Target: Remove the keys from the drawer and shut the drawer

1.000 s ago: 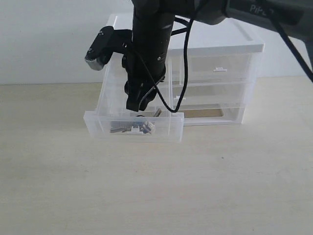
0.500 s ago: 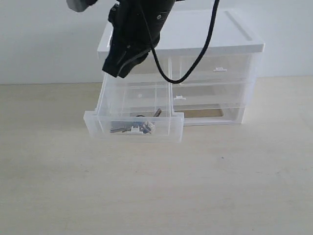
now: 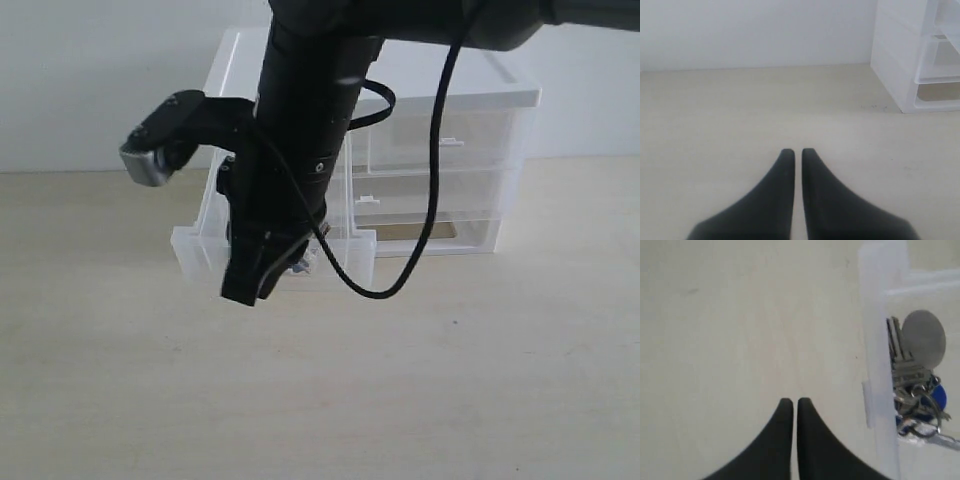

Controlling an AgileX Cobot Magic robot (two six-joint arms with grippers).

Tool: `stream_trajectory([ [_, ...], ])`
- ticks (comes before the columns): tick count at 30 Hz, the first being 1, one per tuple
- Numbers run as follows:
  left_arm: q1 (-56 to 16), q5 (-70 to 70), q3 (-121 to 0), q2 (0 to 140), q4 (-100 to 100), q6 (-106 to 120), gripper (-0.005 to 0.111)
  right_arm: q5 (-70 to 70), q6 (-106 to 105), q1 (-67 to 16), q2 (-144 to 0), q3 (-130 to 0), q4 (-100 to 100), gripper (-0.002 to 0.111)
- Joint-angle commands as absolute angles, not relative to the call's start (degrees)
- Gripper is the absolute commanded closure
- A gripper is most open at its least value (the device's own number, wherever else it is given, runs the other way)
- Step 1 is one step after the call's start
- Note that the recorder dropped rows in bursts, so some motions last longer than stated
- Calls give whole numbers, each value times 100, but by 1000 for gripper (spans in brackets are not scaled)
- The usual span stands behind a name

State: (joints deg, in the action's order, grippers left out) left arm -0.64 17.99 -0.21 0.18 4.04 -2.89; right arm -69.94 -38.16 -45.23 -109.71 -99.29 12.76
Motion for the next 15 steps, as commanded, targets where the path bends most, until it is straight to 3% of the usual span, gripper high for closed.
stream_trajectory([
  [1, -50, 1809, 0, 0, 395, -345, 102, -6703, -3047, -4529, -10952, -9651, -132, 108],
  [15, -50, 1809, 0, 0, 395, -345, 102, -5892, -2738, -4515, -10780, -9606, -1105, 108],
])
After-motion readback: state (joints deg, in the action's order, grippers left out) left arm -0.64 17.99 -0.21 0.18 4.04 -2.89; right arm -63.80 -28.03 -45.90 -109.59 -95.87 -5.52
